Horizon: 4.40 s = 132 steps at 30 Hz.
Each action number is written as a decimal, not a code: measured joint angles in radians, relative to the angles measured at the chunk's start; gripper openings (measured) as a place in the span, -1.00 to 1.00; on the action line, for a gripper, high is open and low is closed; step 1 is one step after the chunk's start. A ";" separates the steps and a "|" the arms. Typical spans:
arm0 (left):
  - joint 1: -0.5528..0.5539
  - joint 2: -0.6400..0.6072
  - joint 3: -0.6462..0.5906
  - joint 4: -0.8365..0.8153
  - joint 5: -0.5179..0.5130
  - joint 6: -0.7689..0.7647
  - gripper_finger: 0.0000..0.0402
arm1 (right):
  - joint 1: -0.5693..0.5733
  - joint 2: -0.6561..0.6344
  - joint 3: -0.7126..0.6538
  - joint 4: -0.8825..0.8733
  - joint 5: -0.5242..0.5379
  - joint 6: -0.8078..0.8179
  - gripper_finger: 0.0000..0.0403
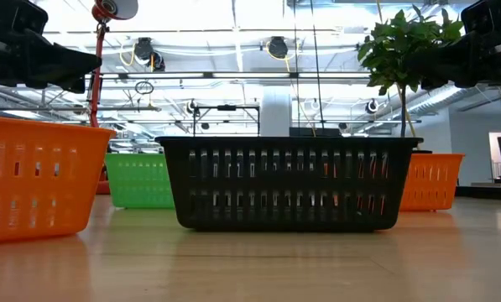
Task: Stack baskets by color
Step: Stack the top orange bin on top of the middle orange bin
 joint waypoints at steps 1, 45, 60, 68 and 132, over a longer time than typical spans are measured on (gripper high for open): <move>0.000 0.000 0.000 0.000 0.000 0.000 -0.82 | 0.000 0.000 0.000 0.000 0.000 0.000 -1.00; 0.000 0.000 -0.001 0.014 0.000 0.000 -0.82 | 0.000 0.221 0.265 0.070 0.005 0.110 -1.00; 0.000 0.000 -0.001 0.038 -0.005 0.000 -0.82 | 0.000 0.585 0.779 -0.232 0.005 0.214 -1.00; 0.000 0.000 -0.001 0.048 -0.017 0.000 -0.82 | 0.000 0.711 0.931 -0.322 0.005 0.263 -1.00; -0.043 1.094 1.026 -0.398 -0.052 -0.135 -0.92 | 0.000 0.779 0.776 -0.327 0.001 0.435 -1.00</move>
